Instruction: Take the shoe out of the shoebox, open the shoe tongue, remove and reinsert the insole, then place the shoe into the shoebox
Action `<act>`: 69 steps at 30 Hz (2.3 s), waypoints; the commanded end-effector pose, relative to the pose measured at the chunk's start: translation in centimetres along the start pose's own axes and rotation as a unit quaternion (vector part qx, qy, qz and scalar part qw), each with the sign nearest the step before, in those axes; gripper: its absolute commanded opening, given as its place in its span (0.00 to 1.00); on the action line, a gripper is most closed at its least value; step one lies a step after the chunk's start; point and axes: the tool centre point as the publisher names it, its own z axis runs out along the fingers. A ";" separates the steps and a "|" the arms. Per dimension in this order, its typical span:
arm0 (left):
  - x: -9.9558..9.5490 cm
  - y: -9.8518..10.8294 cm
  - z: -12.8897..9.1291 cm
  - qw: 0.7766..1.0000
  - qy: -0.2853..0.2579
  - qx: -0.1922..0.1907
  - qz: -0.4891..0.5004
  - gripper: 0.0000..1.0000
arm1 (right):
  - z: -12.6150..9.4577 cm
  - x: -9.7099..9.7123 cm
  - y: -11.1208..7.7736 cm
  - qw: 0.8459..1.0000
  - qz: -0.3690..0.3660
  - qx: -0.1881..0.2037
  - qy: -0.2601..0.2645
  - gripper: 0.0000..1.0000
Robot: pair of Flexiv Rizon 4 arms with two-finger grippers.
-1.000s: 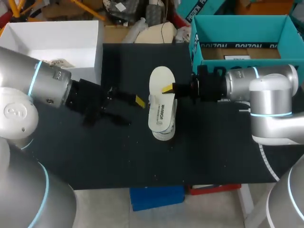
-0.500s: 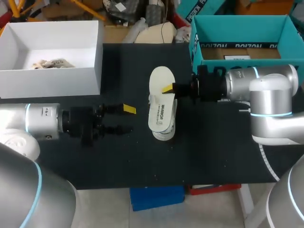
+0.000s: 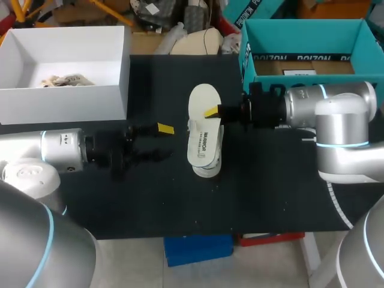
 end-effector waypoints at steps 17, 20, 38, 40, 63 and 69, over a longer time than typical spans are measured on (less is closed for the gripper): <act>0.0 3.4 7.3 0.999 -0.002 0.037 0.032 0.45 | 0.1 0.0 0.0 1.000 0.000 -0.001 -0.001 0.00; 0.0 3.3 7.8 0.999 -0.002 0.039 0.035 0.43 | 0.1 0.0 0.0 1.000 0.000 -0.001 -0.001 0.00; -0.3 2.8 9.3 0.998 0.002 0.053 0.039 0.00 | 0.1 0.0 0.0 1.000 0.000 -0.001 -0.001 0.00; -0.4 2.8 9.4 0.998 0.002 0.053 0.039 0.00 | 0.1 0.1 -0.1 1.000 -0.002 -0.005 -0.001 0.00; -0.5 -4.3 4.5 0.974 0.173 0.128 -0.069 0.00 | -5.4 0.3 -4.2 0.956 -0.100 -0.036 -0.274 1.00; -0.1 -6.0 3.6 0.965 0.216 0.145 -0.039 0.00 | -5.6 0.3 -4.3 0.955 -0.097 -0.041 -0.279 1.00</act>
